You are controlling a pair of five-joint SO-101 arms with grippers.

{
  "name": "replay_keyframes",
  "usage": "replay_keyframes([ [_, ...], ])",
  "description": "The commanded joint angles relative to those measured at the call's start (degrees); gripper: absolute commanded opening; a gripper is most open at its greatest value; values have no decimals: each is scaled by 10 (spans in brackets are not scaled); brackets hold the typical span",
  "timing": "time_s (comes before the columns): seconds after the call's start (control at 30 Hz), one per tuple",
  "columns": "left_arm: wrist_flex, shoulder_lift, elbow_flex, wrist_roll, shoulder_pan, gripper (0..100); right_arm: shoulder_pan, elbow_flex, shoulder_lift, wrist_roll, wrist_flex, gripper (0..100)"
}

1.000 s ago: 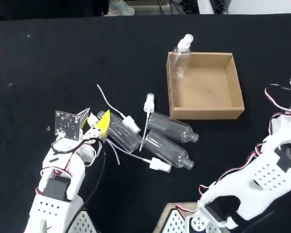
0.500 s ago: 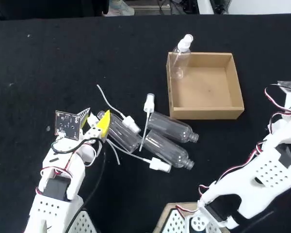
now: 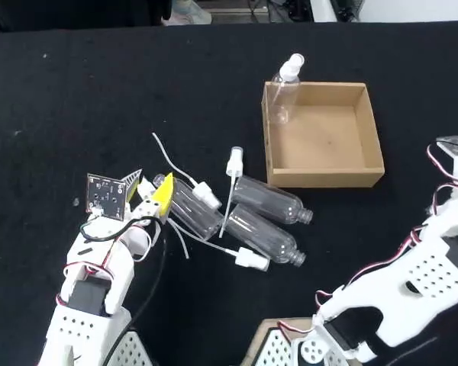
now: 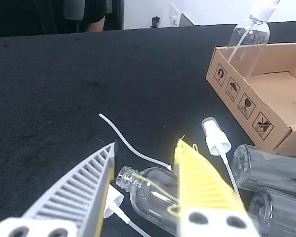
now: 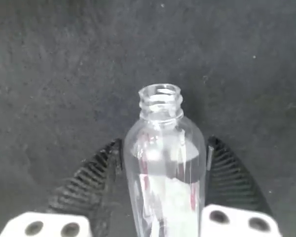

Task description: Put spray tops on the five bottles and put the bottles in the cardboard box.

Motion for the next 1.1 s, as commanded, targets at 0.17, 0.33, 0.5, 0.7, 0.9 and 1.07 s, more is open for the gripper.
replay_keyframes([
  [0.17,0,-6,13,-6,6,191,14,-19,15,40,-9,250],
  [0.33,0,-6,13,-6,6,191,15,-22,27,44,-25,308],
  [0.5,0,-6,13,-6,6,191,10,-23,25,25,-36,65],
  [0.7,-1,-6,13,-6,6,191,-9,-60,27,-293,19,34],
  [0.9,1,-6,13,-6,6,191,-9,-129,27,-381,64,209],
  [1.07,1,-6,13,-6,6,191,-15,-175,28,-316,130,433],
])
